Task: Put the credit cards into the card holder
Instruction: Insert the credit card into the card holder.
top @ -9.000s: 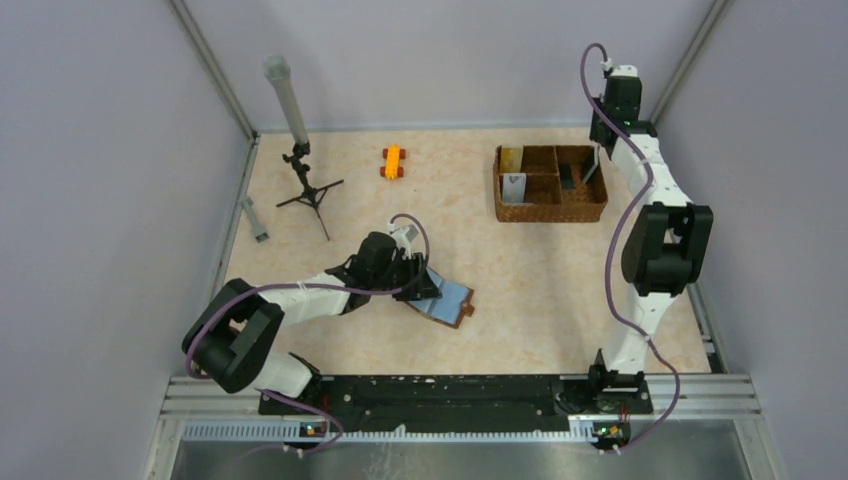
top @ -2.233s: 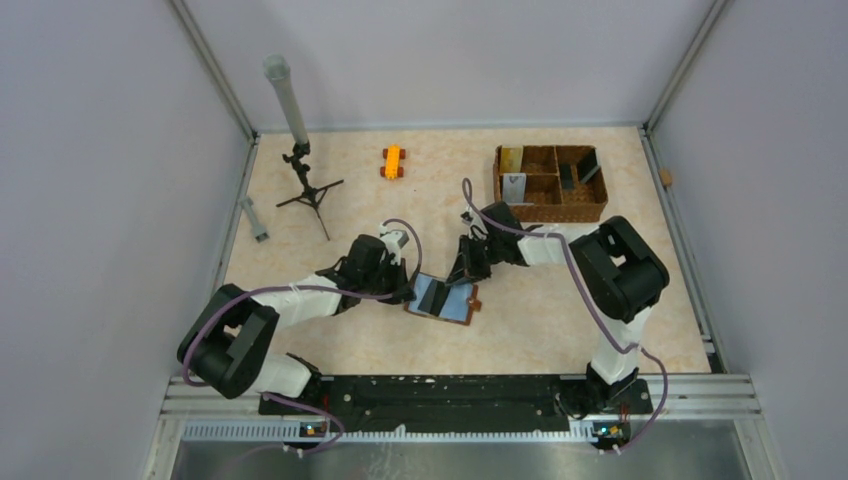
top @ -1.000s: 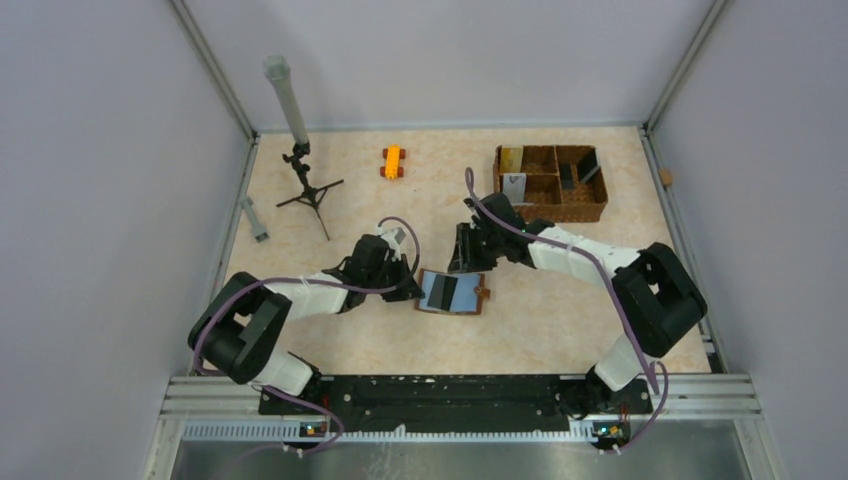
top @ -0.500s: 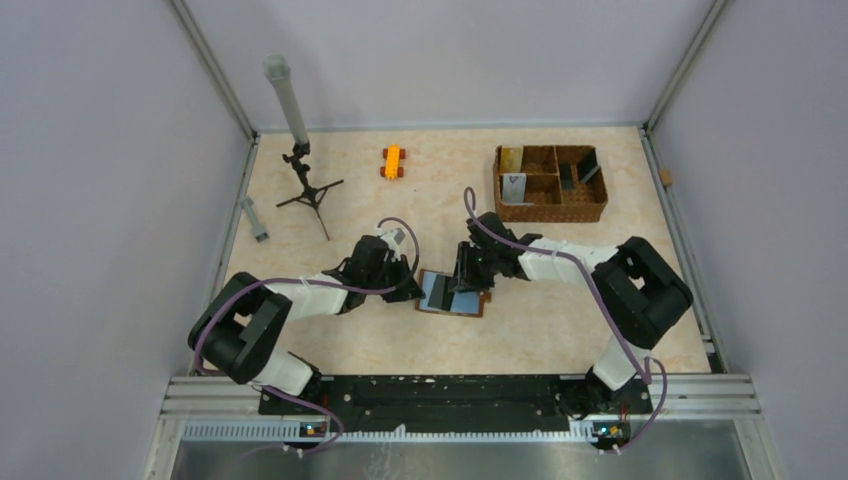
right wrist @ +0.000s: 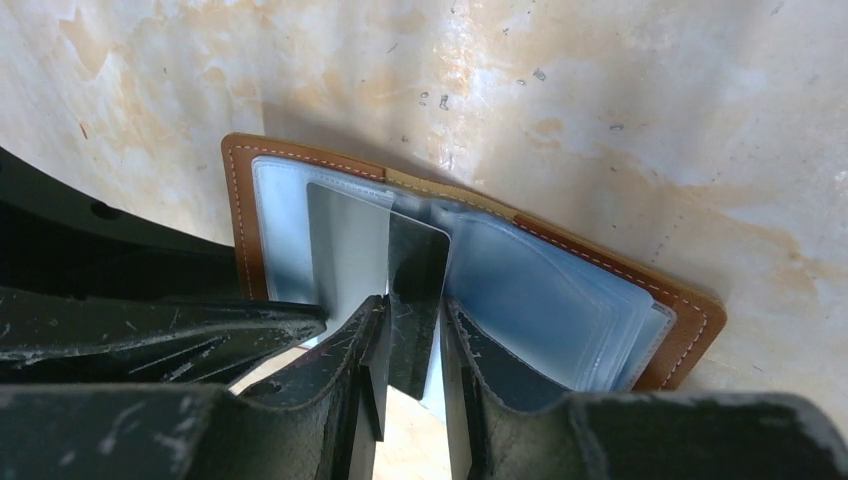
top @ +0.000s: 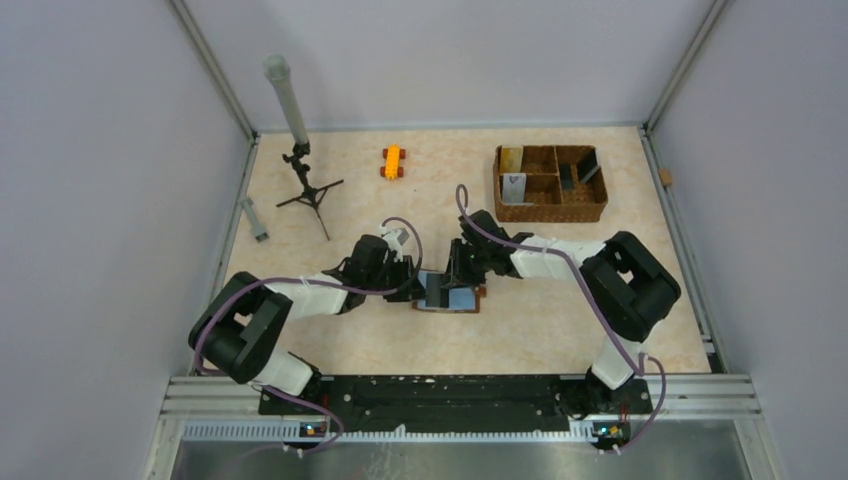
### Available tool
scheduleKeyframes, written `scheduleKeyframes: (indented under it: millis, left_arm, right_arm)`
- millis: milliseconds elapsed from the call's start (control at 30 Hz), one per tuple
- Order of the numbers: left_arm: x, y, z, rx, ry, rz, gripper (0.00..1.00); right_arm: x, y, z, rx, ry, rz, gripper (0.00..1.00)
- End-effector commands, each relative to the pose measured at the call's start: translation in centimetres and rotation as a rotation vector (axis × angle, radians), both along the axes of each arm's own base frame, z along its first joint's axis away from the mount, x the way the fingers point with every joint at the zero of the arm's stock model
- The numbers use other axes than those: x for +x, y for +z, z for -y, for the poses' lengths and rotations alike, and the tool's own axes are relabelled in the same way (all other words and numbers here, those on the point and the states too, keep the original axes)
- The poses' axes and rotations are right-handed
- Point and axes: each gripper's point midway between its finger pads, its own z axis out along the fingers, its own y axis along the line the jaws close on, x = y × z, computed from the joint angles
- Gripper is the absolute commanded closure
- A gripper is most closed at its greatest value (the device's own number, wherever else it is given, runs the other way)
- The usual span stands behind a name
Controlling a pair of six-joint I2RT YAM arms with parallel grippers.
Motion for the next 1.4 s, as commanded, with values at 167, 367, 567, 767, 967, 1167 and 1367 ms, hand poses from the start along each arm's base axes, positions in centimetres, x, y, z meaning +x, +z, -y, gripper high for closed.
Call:
scheduleKeyframes:
  millis: [167, 367, 567, 767, 967, 1167, 1367]
  left_arm:
    - [0.1, 0.1, 0.8, -0.021, -0.046, 0.021, 0.66]
    - [0.1, 0.3, 1.2, -0.044, -0.047, 0.014, 0.63]
    - [0.0, 0.7, 1.4, -0.062, -0.055, 0.020, 0.64]
    - [-0.3, 0.6, 1.3, -0.065, -0.053, 0.010, 0.68]
    - [-0.1, 0.2, 0.5, -0.034, -0.011, -0.001, 0.82]
    - [0.0, -0.1, -0.3, -0.012, 0.038, -0.023, 0.87]
    - [0.4, 0.5, -0.7, -0.015, 0.070, -0.015, 0.74]
  right_arm:
    - [0.3, 0.6, -2.6, 0.029, 0.033, 0.033, 0.76]
    - [-0.5, 0.9, -3.8, 0.051, 0.043, 0.014, 0.78]
    - [-0.6, 1.1, -4.0, 0.098, -0.003, 0.009, 0.79]
    - [-0.4, 2.9, -5.2, 0.252, -0.077, 0.005, 0.80]
    - [-0.1, 4.1, -4.8, 0.300, -0.130, 0.034, 0.83]
    - [0.7, 6.6, -2.8, 0.313, -0.175, 0.102, 0.82]
    - [3.1, 8.9, 2.6, 0.094, -0.184, 0.271, 0.71]
